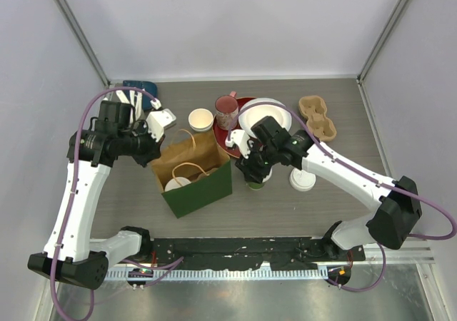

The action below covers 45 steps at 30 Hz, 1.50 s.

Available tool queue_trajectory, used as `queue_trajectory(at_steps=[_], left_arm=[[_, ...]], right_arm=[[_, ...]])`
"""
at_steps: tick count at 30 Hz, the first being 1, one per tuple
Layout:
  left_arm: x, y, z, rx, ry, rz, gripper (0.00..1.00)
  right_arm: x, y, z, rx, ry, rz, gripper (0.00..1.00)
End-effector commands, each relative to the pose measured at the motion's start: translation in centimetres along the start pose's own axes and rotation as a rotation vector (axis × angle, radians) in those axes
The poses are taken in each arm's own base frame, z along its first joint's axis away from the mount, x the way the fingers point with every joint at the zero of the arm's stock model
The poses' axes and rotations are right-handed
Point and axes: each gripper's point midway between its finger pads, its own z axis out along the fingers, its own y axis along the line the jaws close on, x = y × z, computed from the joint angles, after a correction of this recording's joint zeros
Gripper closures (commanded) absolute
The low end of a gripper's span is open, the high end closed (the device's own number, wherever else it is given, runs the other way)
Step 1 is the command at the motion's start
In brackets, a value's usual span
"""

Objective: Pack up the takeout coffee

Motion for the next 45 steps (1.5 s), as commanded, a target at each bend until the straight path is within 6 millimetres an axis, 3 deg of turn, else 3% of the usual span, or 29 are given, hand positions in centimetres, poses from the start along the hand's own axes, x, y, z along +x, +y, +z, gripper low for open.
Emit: queue_trajectory(at_steps=[1,7,14,19,25,28,30,31,33,34,35,37,40,41,42,45], left_arm=[[-1.0,0.8,-0.5,-0.044,-0.045,0.004,1.0],[-1.5,1.7,-1.1,-0.097,-0.051,0.008,0.96],[-1.7,1.5,-2.1,-0.11,-0.058,0.01,0.55],[-2.6,1.6,-3.6,-0.146,-0.085,0.01,0.41],[-5.2,2.1,-6.0,-0.202,-0.175,-0.021,0.31],[-7.5,2.7,-7.4,-0.248,-0.263,-0.086,0.29],[-9.9,2.8,-8.8,-0.257,-0.361,-0.14,0.36],[-10.7,2.9,-9.0,-0.251,-0.387,-0.158,0.54],[-13.1,2.6,-9.5,-0.194,-0.441,-0.218,0.81],[-14.6,2.3,-11.0,-0.184,-0.487,-0.223,1.0],[-15.3,2.7,-9.7,-0.138,-0.458,-0.256,1.0],[-16.3,0.9,-9.5,-0.031,-0.443,-0.292,1.0],[-19.0,-1.4,-9.3,0.019,-0.456,-0.187,1.0],[-19.9,-4.1,-7.7,0.103,-0.421,-0.129,1.0],[-19.5,-5.6,-6.7,0.149,-0.365,-0.121,1.0],[-20.4,-11.6,-4.6,0.331,-0.306,-0.077,1.0]], right_arm=[[-3.0,0.0,-1.9,0.02,-0.099,-0.009,0.47],[-5.4,-1.4,-3.5,0.075,-0.175,0.121,0.49],[-5.7,-1.6,-4.4,0.091,-0.211,0.167,0.5],[-6.3,-1.7,-5.7,0.104,-0.258,0.209,0.47],[-6.7,-3.8,-7.2,0.175,-0.302,0.347,0.47],[-6.1,-5.2,-7.8,0.23,-0.314,0.488,0.58],[-5.8,-5.4,-8.1,0.25,-0.315,0.558,0.66],[-5.2,-5.9,-8.3,0.285,-0.305,0.594,0.75],[-4.8,-6.1,-8.4,0.299,-0.301,0.658,0.83],[-4.3,-6.2,-8.2,0.306,-0.289,0.688,0.9],[-4.0,-6.4,-8.3,0.31,-0.286,0.716,0.94],[-3.5,-6.5,-8.1,0.31,-0.273,0.79,0.99],[-3.1,-6.4,-8.1,0.29,-0.279,0.868,0.99],[-3.0,-6.4,-8.2,0.287,-0.284,0.885,0.99],[-2.8,-6.3,-8.1,0.288,-0.286,0.902,0.99],[-2.4,-6.3,-8.6,0.297,-0.309,0.964,0.99]])
